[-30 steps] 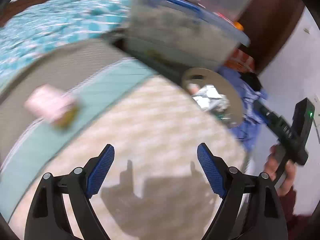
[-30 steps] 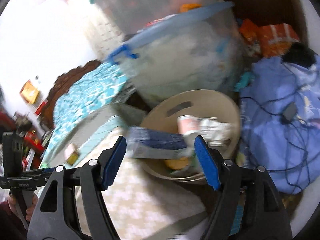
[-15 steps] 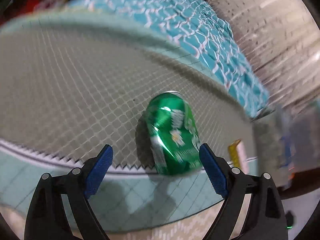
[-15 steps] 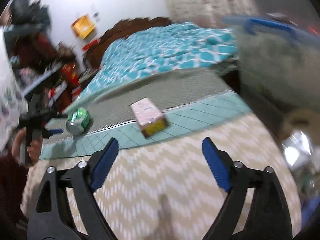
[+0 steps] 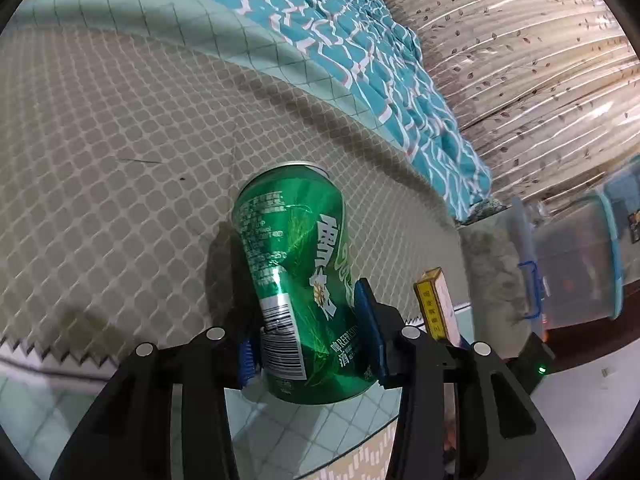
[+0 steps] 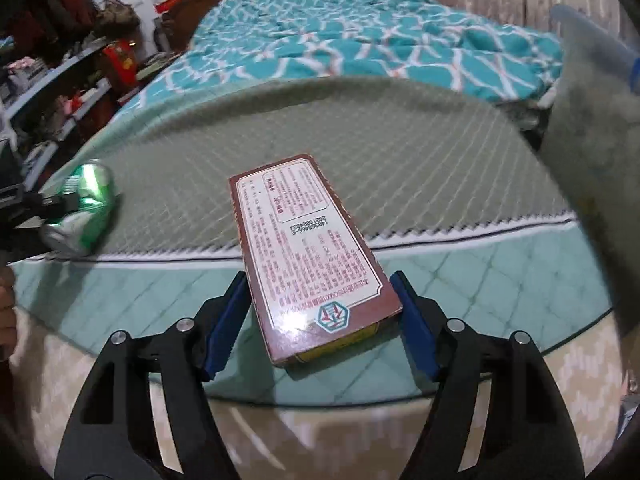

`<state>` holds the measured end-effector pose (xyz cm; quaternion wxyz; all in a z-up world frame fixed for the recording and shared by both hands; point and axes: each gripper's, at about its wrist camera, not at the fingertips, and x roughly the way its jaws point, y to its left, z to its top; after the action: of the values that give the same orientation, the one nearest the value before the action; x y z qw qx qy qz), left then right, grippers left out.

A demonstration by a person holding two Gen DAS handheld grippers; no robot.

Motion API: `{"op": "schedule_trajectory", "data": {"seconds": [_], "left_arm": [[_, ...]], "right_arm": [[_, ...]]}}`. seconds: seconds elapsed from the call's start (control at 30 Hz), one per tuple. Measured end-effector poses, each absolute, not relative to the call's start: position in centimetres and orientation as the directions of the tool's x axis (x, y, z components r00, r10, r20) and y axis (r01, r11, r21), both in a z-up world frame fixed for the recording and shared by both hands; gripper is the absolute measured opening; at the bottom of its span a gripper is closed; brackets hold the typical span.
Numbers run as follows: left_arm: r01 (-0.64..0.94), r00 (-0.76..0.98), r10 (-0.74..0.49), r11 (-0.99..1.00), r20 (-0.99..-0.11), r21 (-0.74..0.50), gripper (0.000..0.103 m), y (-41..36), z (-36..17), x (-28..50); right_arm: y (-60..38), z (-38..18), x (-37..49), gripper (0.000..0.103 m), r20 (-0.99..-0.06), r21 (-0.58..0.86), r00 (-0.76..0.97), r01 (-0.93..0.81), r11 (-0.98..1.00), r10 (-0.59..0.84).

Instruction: Collect trash

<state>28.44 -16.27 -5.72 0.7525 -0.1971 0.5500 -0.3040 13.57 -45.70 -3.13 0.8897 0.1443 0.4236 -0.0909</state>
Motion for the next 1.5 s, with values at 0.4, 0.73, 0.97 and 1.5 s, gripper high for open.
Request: {"op": "schedule_trajectory", "data": {"seconds": [0.4,0.73,0.97,1.5], "left_arm": [[0.44,0.013,-0.741,0.608,-0.672,-0.661,0.033,-14.7,-4.2,11.0],[0.523,-0.038,-0.718,0.578,-0.695,-0.626,0.033,-11.9,-4.1,0.6],[0.574,0.183,-0.607,0.705,-0.774,-0.417,0.066,-10.4,-2.7,-1.5],[0.451,0.463,-0.36,0.882,-0.81,-0.135,0.084,-7.7,-2.2,-2.0]], "right_arm": [[-33.9,-2.8,-3.8,0.07,-0.73,0.278,0.679,0.19,0.941,0.079],[-28.2,-3.0,-11.9,0.077,-0.715,0.227,0.699,0.223,0.948,0.007],[-27.1,-2.6,-13.3,0.089,-0.709,0.227,0.706,0.222,0.948,0.005],[-27.8,-2.3,-13.9,0.09,-0.695,0.257,0.718,0.292,0.921,-0.034]]}}
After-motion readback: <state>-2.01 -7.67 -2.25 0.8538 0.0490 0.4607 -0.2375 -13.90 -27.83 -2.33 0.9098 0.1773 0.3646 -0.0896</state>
